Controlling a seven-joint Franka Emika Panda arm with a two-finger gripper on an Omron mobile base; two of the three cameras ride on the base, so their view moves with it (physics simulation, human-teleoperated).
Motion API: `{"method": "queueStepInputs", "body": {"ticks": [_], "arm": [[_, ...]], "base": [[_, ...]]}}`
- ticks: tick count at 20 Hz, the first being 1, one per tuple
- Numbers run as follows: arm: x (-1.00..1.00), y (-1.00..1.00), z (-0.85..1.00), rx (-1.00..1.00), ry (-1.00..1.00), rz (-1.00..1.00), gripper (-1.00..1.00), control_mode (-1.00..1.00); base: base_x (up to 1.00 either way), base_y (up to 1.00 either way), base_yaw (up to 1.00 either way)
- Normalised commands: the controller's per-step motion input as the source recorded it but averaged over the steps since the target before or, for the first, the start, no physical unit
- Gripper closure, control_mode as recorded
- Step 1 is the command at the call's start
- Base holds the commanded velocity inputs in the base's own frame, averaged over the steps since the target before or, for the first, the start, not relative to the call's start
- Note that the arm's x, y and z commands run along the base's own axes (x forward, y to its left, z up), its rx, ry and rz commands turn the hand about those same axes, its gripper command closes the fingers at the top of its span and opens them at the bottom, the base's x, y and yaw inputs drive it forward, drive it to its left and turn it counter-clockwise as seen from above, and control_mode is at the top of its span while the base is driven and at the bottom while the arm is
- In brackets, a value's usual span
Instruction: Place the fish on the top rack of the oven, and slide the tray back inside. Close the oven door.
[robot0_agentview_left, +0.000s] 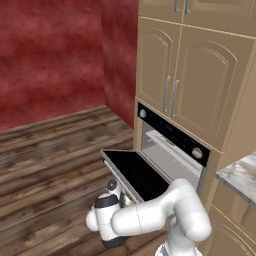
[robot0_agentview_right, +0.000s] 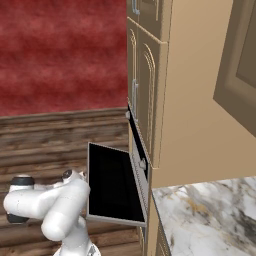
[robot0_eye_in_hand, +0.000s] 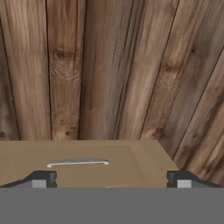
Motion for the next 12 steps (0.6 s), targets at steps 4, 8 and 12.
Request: {"method": "queueStepInputs", "body": {"ticks": [4,8,12], "arm": [[0.01,0.0,-1.0,-0.22,-0.18,-0.06,-1.0,-1.0],[0.0,-0.27,-1.0,-0.3,-0.34,-0.18,-1.0,-1.0],[0.0,-0.83,-0.94,-0.43,-0.37,-0.28,-1.0,-1.0]], "base": [[0.0,0.0,0.0],[0.0,0.0,0.0],[0.0,0.0,0.0]]}}
